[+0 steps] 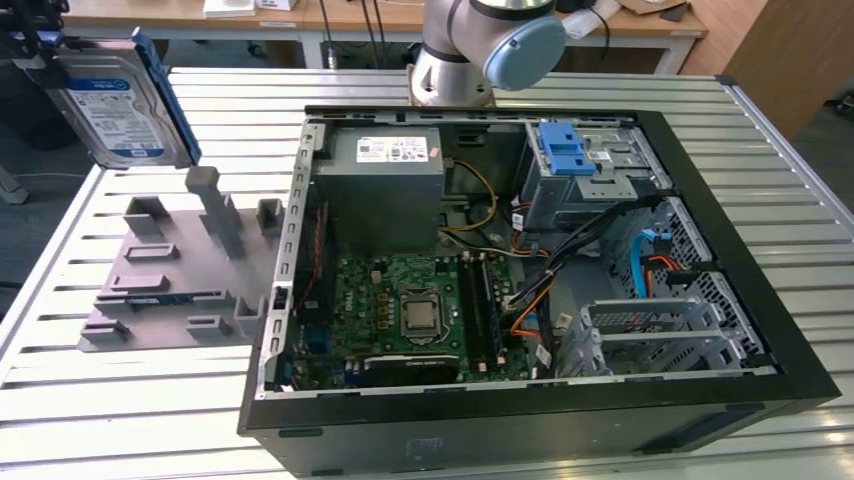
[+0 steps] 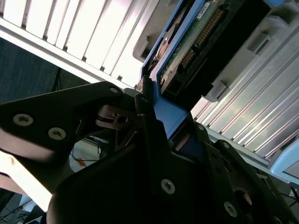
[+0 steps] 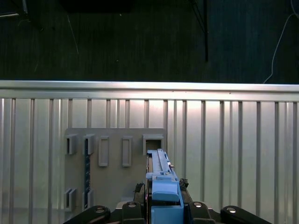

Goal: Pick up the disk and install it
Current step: 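Pick up the disk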

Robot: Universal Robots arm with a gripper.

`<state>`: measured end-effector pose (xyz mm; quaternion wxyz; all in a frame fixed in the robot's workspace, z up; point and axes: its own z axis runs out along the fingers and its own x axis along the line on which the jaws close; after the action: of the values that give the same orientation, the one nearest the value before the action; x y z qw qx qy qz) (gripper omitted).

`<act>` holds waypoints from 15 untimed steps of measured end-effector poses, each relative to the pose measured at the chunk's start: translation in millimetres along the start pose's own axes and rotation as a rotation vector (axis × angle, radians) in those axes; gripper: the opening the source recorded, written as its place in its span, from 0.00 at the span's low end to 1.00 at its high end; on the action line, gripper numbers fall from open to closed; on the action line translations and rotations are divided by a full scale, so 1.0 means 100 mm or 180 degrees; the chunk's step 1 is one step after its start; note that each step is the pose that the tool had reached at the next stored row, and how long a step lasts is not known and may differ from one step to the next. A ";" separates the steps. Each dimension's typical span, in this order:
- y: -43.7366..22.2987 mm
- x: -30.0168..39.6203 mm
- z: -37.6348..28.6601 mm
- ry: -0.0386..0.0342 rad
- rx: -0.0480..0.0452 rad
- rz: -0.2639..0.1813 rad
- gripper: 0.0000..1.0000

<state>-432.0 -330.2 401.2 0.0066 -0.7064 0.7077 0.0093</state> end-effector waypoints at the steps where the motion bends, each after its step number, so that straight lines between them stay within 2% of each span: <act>1: 0.000 0.000 -0.001 0.0000 0.0000 0.0000 0.36; 15: 0.000 -0.001 -0.035 0.0000 0.0000 0.0000 0.36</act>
<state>-432.0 -330.2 404.7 0.0066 -0.7064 0.7077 0.0093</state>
